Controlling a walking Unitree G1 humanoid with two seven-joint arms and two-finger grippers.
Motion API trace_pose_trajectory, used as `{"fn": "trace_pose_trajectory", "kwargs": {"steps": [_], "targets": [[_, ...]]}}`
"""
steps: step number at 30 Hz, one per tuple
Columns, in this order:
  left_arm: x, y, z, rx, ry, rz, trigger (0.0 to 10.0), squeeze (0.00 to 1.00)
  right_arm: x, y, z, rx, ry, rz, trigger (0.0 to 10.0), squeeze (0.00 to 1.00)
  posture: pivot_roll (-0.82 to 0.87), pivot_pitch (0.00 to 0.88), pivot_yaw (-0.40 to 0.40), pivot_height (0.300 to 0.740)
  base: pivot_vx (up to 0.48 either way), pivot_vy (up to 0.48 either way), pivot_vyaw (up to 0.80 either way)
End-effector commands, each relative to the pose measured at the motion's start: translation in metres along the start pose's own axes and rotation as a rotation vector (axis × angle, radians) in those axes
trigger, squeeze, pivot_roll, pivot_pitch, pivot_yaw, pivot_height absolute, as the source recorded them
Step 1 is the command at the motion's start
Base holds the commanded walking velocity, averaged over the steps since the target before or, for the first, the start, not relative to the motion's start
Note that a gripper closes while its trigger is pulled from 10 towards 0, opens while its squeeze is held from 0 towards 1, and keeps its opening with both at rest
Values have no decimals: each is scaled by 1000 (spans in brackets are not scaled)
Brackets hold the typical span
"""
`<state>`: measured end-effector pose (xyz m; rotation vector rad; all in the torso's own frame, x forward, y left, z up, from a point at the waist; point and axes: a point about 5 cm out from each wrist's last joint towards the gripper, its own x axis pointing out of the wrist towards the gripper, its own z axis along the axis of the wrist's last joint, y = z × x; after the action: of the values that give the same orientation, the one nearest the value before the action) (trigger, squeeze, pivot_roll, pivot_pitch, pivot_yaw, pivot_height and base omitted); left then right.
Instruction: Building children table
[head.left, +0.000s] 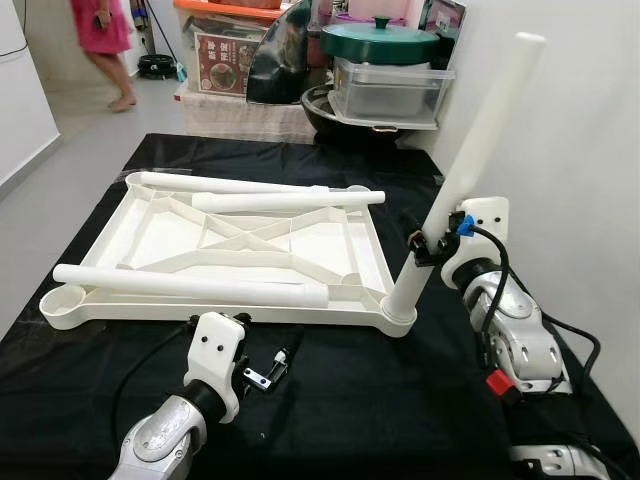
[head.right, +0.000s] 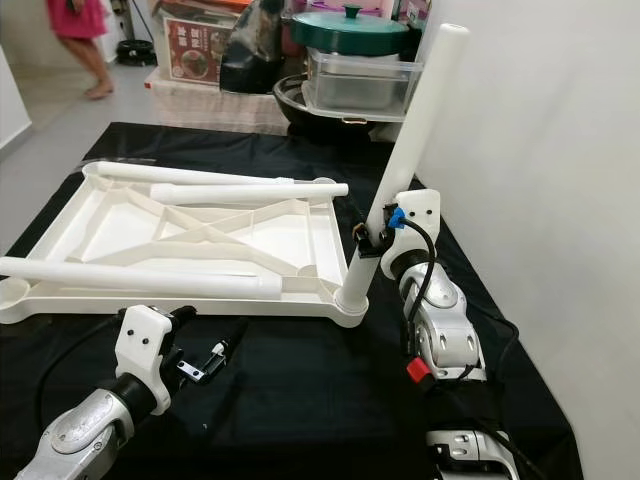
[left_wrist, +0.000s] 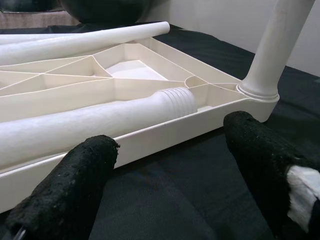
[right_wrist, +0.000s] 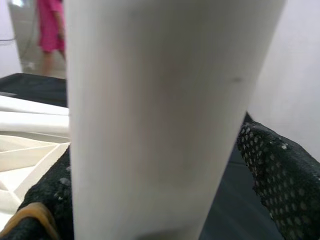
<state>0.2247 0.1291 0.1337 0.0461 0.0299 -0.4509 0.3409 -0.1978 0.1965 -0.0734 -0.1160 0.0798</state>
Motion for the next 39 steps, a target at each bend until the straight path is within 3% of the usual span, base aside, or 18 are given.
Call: {"fn": "trace_pose_trajectory", "kwargs": {"steps": [1,2,3,12,21,25,31,39], "targets": [[1,-1,-5,-11,20,-1,10000,0,-7,-13,-6,-3,29,-78,10000,1000,35,0,-109,740,0,0,0],[1,-1,-5,-12,20,-1,10000,0,-8,-11,-6,11,25,-72,10000,1000,35,0,-109,740,0,0,0],[1,-1,-5,-12,20,-2,10000,0,-10,-2,-6,46,16,-13,10000,0,34,0,-109,740,0,0,0],[1,-1,-5,-10,22,-1,10000,0,-30,27,-5,110,-15,248,10000,0,34,0,-109,740,0,0,0],[1,0,-6,-9,20,-1,10000,0,-38,27,-6,91,18,324,10000,0,31,0,-105,740,0,0,0],[2,0,-7,-5,20,-5,10000,0,-69,29,-32,-47,209,571,10000,0,25,0,-102,740,0,0,0],[4,1,-6,-4,16,-5,10000,0,-72,23,-40,-96,275,581,10000,0,27,0,-106,740,0,0,0],[4,2,-6,1,16,-1,10000,0,-70,31,-30,-57,226,642,10000,0,30,0,-107,740,0,0,0]]}}
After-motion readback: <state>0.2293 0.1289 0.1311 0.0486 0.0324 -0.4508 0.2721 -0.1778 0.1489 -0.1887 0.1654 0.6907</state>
